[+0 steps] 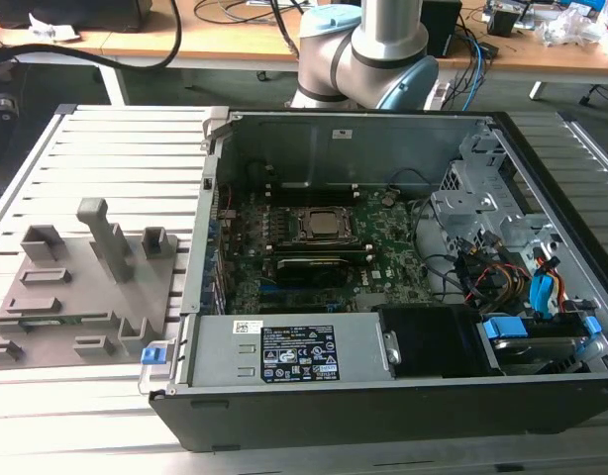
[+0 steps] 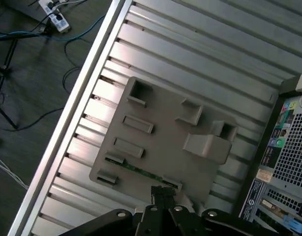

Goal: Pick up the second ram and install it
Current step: 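Pick up the second ram and move it above second insertion slot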

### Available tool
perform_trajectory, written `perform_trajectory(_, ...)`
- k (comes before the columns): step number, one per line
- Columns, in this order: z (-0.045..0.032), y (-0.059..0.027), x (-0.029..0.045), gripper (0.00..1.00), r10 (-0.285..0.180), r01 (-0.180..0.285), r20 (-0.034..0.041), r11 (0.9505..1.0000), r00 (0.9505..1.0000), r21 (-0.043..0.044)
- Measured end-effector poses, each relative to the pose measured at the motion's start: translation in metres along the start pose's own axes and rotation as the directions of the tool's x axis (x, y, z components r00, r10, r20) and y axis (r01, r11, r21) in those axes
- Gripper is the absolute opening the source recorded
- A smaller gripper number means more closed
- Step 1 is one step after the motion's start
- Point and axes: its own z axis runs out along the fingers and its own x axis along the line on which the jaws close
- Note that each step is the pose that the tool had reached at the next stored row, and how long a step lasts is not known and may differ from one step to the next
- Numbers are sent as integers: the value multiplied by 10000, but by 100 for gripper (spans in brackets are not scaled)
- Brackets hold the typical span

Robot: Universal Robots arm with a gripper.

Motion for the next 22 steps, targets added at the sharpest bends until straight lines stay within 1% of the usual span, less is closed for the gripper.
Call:
perform_trajectory(1,0,0,0,11,-255,255,-11,9997,9997,-6)
perform_trajectory(3,0,0,0,11,-851,851,-38,9964,9964,-21)
perform_trajectory(5,0,0,0,11,-1430,1430,-63,9897,9897,-38)
perform_trajectory(6,0,0,0,11,-1634,1634,-71,9865,9865,-44)
perform_trajectory(7,0,0,0,11,-1870,1870,-81,9824,9823,-51)
perform_trajectory(8,0,0,0,11,-2138,2138,-91,9769,9768,-60)
perform_trajectory(9,0,0,0,11,-2505,2504,-105,9681,9681,-73)
perform_trajectory(10,0,0,0,11,-2925,2924,-122,9563,9562,-88)
perform_trajectory(11,0,0,0,11,-3210,3208,-133,9471,9470,-99)
perform_trajectory(13,0,0,0,11,-3477,3475,-143,9376,9375,-109)
perform_trajectory(14,0,0,0,11,-3775,3774,-153,9260,9259,-121)
perform_trajectory(17,0,0,0,11,-4430,4428,-176,8965,8963,-150)
perform_trajectory(18,0,0,0,11,-4688,4685,-185,8833,8831,-162)
perform_trajectory(21,1,0,0,11,-5332,5328,-205,8460,8458,-194)
perform_trajectory(22,0,0,0,11,-5550,5546,-212,8318,8316,-206)
